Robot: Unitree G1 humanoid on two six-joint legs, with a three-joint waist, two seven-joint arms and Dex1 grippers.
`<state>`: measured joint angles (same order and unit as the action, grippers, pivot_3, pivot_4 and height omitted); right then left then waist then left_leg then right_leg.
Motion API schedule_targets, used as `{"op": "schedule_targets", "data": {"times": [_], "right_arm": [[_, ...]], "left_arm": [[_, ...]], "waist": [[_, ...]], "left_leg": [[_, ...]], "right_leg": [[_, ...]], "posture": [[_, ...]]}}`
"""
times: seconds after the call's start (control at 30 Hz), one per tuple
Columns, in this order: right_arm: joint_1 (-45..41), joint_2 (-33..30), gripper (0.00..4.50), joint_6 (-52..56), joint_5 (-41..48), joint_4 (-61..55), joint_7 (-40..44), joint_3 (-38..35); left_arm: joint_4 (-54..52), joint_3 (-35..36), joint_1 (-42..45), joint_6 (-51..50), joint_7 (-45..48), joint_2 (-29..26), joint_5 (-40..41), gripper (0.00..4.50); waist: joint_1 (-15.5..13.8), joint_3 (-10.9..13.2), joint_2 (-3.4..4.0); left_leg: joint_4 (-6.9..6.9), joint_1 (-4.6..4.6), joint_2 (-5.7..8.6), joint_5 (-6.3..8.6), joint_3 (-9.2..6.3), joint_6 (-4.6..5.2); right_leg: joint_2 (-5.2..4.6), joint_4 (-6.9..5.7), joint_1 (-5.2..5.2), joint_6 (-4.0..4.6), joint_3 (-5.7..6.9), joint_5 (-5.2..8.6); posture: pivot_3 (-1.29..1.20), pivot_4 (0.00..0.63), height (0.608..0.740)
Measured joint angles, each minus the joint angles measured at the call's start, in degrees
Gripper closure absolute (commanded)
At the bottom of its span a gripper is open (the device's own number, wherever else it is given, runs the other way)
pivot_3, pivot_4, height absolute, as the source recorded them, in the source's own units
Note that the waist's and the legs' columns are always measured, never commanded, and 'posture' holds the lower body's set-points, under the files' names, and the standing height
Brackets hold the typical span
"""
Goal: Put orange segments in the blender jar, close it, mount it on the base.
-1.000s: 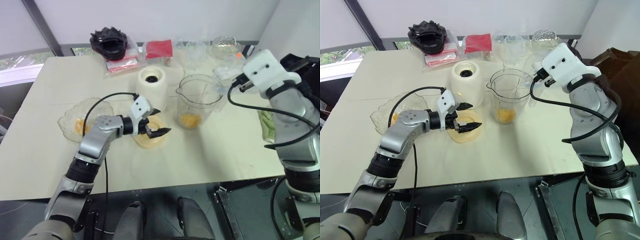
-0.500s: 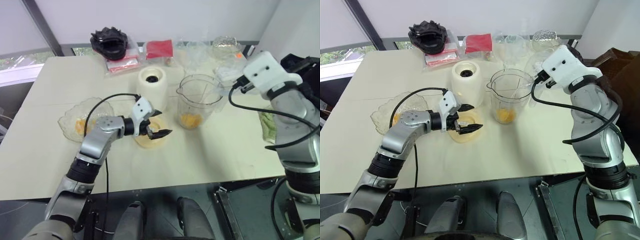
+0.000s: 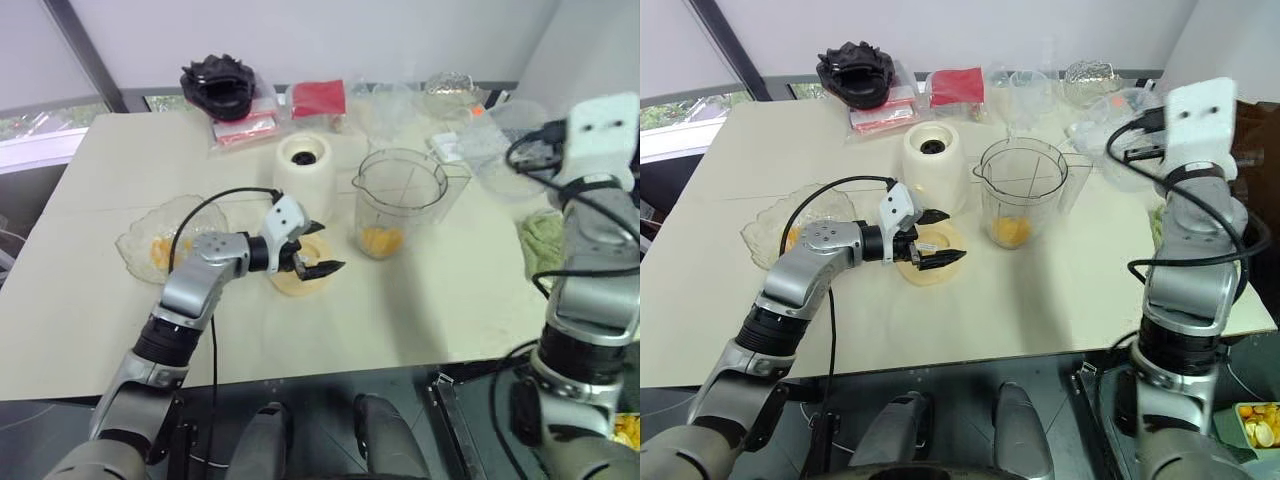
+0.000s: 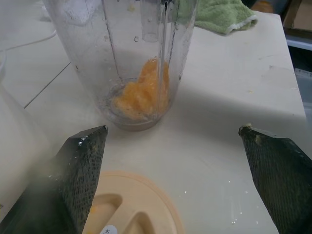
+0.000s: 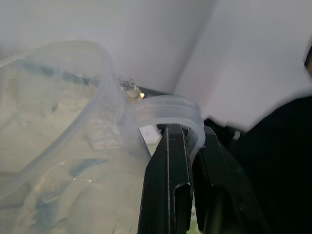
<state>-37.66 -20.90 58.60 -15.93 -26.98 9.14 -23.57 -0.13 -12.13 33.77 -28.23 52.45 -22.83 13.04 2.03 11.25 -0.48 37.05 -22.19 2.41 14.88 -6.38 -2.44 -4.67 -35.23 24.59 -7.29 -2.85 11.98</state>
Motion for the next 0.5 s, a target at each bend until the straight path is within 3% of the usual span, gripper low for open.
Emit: {"op": "schedule_targets", "data": {"times": [0.23, 0.37, 0.5], "right_arm": [[0.0, 7.8, 4.45, 0.6, 7.1, -0.5, -5.0, -12.9], [3.8, 11.6, 4.45, -7.4, 11.9, 3.3, -7.7, -18.1], [9.1, 13.0, 4.45, -19.3, 15.5, 13.2, -9.0, -18.8]], "left_arm": [[0.0, 0.0, 0.0, 0.0, 0.2, -0.7, 0.0, 0.00], [0.0, 0.0, 0.1, 0.0, 0.5, -0.9, 0.0, 0.00], [0.0, 0.0, 0.4, 0.0, 0.8, -1.2, 0.0, 0.00]], "waist": [[0.0, 0.0, 0.03], [0.1, 0.0, 0.03], [0.5, 0.0, 0.05]], "left_leg": [[-0.01, 0.00, 0.00, 0.00, 0.01, 0.00], [-0.02, 0.02, 0.00, 0.00, 0.01, 0.00], [-0.03, 0.06, 0.00, 0.00, 0.04, 0.00]], "right_leg": [[0.00, -0.01, 0.00, 0.00, 0.00, 0.00], [0.00, -0.02, 0.00, 0.00, 0.00, 0.00], [0.00, -0.08, 0.00, 0.00, -0.02, 0.00]], "posture": [[0.00, 0.150, 0.740], [0.00, 0.150, 0.740], [0.00, 0.150, 0.740]]}}
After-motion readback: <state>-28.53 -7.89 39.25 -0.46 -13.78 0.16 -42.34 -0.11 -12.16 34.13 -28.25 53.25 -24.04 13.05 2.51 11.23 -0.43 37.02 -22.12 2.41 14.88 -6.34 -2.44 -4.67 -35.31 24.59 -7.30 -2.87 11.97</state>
